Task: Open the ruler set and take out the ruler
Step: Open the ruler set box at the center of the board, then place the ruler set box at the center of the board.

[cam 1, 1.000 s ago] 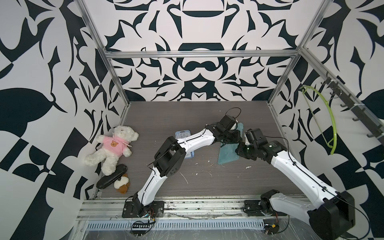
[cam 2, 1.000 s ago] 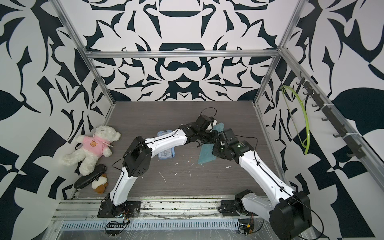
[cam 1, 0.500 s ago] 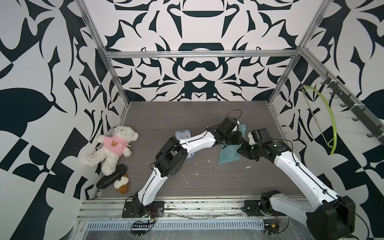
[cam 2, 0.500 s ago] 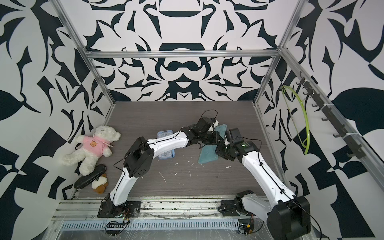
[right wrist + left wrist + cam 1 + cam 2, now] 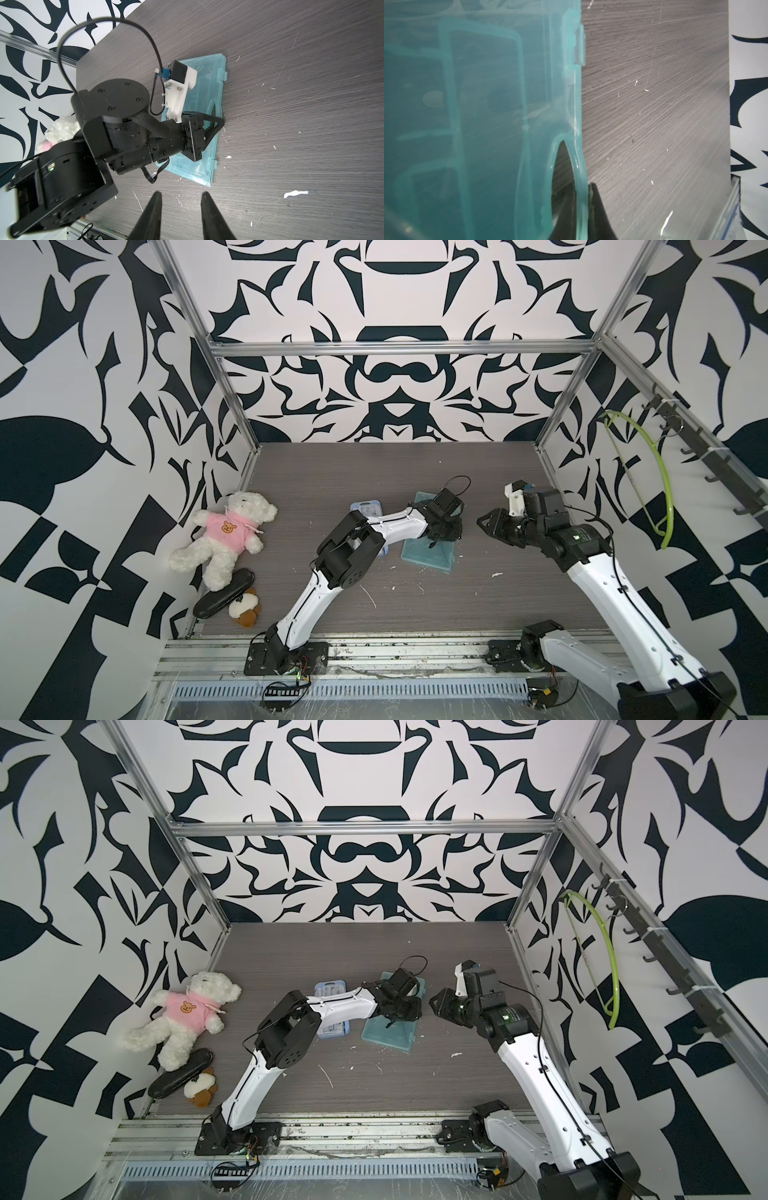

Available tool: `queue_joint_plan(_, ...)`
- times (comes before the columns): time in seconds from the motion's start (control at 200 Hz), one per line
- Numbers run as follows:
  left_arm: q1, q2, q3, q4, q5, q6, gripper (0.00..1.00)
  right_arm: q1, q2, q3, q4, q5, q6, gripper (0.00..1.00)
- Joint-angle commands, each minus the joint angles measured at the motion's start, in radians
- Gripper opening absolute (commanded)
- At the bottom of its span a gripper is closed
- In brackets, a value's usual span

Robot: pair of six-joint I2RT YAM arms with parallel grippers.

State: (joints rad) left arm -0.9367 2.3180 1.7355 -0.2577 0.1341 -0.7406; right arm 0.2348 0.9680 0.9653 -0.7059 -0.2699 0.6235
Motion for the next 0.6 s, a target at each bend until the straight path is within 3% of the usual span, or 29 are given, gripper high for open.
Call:
queue_joint_plan(0.0, -0.004, 0.038, -0.004, -0.131, 0.026, 0.01, 0.0, -0.016, -0.012, -0.03, 0.019, -0.011, -0.01, 0.36)
queue_joint_plan(0.16, -0.004, 0.043, 0.022, -0.151, 0.044, 0.02, 0.0, -0.056, -0.009, -0.101, 0.058, -0.041, 0.011, 0.43)
queue_joint_plan(0.225, -0.003, 0.037, 0.028, -0.159, 0.044, 0.025, 0.12, -0.069, -0.005, -0.128, 0.073, -0.051, 0.019, 0.46)
queue_joint_plan(0.42, -0.004, -0.015, 0.024, -0.173, 0.031, 0.055, 0.27, -0.09, -0.002, -0.172, 0.101, -0.046, 0.025, 0.53)
queue_joint_plan(0.595, -0.005, -0.051, 0.025, -0.197, 0.0, 0.078, 0.31, -0.111, 0.001, -0.203, 0.121, -0.038, 0.033, 0.55)
